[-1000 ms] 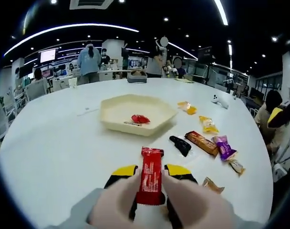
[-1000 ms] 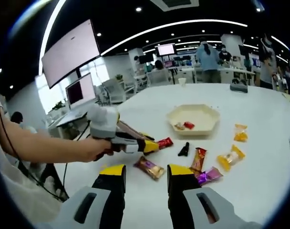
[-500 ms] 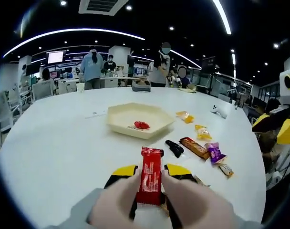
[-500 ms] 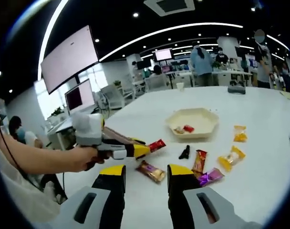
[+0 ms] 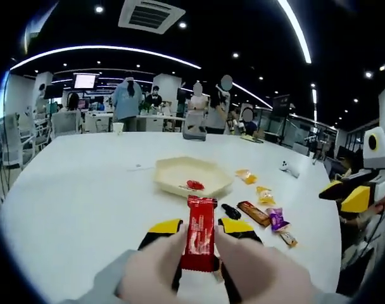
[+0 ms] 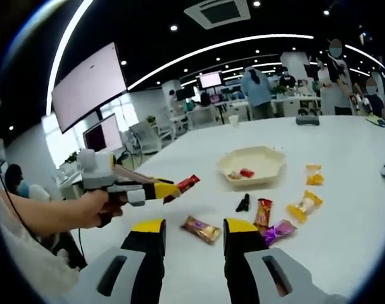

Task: Place the target food into the container with the food tongs after gripping and lifting it, then release it inside without dropping or visibly crushing the food.

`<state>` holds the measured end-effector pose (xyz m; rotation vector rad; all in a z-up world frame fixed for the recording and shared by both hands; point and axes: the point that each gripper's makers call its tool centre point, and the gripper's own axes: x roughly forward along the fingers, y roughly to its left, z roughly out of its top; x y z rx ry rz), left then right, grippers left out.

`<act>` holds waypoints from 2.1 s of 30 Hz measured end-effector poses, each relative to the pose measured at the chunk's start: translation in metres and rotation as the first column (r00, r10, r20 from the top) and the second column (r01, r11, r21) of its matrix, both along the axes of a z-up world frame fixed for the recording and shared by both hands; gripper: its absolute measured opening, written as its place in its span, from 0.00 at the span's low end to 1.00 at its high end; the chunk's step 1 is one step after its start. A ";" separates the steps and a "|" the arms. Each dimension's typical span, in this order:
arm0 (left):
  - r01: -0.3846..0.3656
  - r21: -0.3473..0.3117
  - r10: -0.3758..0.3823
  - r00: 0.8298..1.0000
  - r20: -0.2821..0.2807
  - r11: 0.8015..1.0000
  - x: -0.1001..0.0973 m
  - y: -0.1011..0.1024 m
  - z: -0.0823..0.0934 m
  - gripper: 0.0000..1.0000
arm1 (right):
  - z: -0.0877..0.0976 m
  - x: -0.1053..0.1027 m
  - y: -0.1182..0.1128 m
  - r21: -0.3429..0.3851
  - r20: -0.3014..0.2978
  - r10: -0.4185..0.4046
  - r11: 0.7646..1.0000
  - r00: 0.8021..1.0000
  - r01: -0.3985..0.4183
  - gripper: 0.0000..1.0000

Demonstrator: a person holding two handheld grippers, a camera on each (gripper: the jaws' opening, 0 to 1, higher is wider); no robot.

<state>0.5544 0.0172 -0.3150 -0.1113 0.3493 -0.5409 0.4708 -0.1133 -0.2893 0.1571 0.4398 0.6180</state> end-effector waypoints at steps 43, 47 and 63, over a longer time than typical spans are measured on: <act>0.018 -0.087 -0.016 0.999 0.031 0.996 0.014 -0.028 0.037 0.20 | 0.015 0.020 -0.037 -0.088 0.041 -0.047 0.995 0.998 0.051 0.36; 0.030 -0.072 -0.027 0.999 0.040 0.997 0.013 -0.027 0.039 0.20 | 0.022 0.030 -0.037 -0.087 0.062 -0.056 0.994 0.997 0.061 0.36; 0.032 -0.051 -0.031 0.999 0.035 0.998 0.015 -0.017 0.038 0.20 | 0.003 0.018 -0.018 -0.082 0.026 -0.028 0.996 0.999 0.030 0.36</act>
